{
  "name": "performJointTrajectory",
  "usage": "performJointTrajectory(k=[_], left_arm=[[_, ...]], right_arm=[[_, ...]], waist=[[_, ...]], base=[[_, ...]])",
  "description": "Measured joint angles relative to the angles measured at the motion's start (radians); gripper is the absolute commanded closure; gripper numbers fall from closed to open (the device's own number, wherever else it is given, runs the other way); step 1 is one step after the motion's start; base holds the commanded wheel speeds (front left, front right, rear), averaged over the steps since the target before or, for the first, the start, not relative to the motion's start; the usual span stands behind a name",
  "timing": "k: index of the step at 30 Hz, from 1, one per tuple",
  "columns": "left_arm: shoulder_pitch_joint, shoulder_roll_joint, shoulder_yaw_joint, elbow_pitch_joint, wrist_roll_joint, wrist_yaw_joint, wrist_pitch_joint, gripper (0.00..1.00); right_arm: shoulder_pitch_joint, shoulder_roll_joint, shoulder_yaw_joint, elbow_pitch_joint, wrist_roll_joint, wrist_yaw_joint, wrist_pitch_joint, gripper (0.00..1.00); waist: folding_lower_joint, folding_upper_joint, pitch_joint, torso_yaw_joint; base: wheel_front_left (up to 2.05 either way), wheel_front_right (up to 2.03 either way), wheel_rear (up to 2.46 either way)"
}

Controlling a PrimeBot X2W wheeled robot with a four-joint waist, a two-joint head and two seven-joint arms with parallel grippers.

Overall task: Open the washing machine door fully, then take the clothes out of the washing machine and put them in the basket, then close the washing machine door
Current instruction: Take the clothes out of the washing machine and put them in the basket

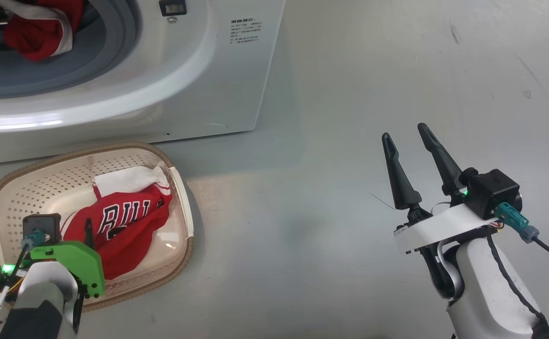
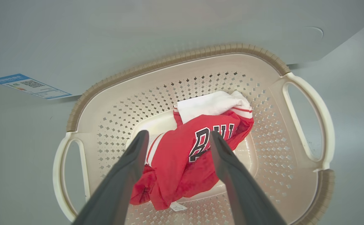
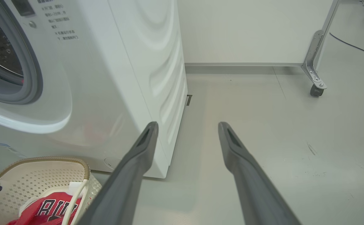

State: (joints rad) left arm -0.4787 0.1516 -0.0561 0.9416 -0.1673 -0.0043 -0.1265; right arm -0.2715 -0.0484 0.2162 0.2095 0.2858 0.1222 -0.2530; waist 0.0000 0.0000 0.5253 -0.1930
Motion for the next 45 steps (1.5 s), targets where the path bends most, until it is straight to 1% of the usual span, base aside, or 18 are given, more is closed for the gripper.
performJointTrajectory(k=[13, 18, 19, 26, 29, 36, 42, 45], left_arm=[[-0.035, -0.014, -0.005, 0.032, -0.007, -0.003, -0.074, 0.0], [-0.04, -0.015, -0.018, 0.033, -0.007, -0.013, -0.095, 0.0], [-0.04, -0.016, -0.022, 0.032, -0.005, -0.021, -0.097, 0.0], [-0.044, -0.048, -0.045, 0.01, 0.002, -0.046, -0.114, 0.0], [-0.044, -0.05, -0.048, -0.005, 0.003, -0.054, -0.114, 0.0], [-0.042, -0.063, -0.031, -0.08, -0.02, -0.073, -0.123, 0.0], [-0.026, -0.07, -0.027, -0.228, -0.025, -0.085, -0.123, 0.0], [0.013, -0.07, -0.026, -0.302, -0.025, -0.089, -0.123, 0.0]], right_arm=[[-0.006, 0.0, -0.016, 0.016, 0.002, 0.0, 0.0, 0.0], [-0.006, 0.0, -0.022, 0.023, 0.004, 0.0, 0.0, 0.0], [-0.006, 0.0, -0.024, 0.025, 0.004, 0.0, 0.0, 0.0], [0.006, 0.0, -0.046, 0.036, 0.008, 0.0, 0.0, 0.0], [0.018, 0.0, -0.05, 0.041, 0.008, 0.0, 0.0, 0.0], [0.042, 0.0, -0.068, 0.047, 0.011, 0.0, 0.0, 0.0], [0.075, 0.0, -0.101, 0.05, 0.011, 0.0, 0.0, 0.0], [0.093, -0.002, -0.116, 0.049, 0.012, 0.0, 0.0, 0.0]], waist=[[0.0, 0.0, -0.048, 0.014], [0.0, 0.0, -0.084, 0.024], [0.0, 0.0, -0.092, 0.027], [0.0, 0.0, -0.151, 0.049], [0.0, 0.0, -0.178, 0.061], [0.0, 0.0, -0.248, 0.085], [0.0, 0.0, -0.31, 0.103], [0.0, 0.0, -0.347, 0.113]], base=[[0.0, 0.0, 0.0], [0.0, 0.0, 0.0], [0.0, 0.0, 0.0], [0.0, 0.0, 0.0], [0.0, 0.0, 0.0], [0.0, 0.0, 0.0], [0.0, 0.0, 0.0], [0.0, 0.0, 0.0]])
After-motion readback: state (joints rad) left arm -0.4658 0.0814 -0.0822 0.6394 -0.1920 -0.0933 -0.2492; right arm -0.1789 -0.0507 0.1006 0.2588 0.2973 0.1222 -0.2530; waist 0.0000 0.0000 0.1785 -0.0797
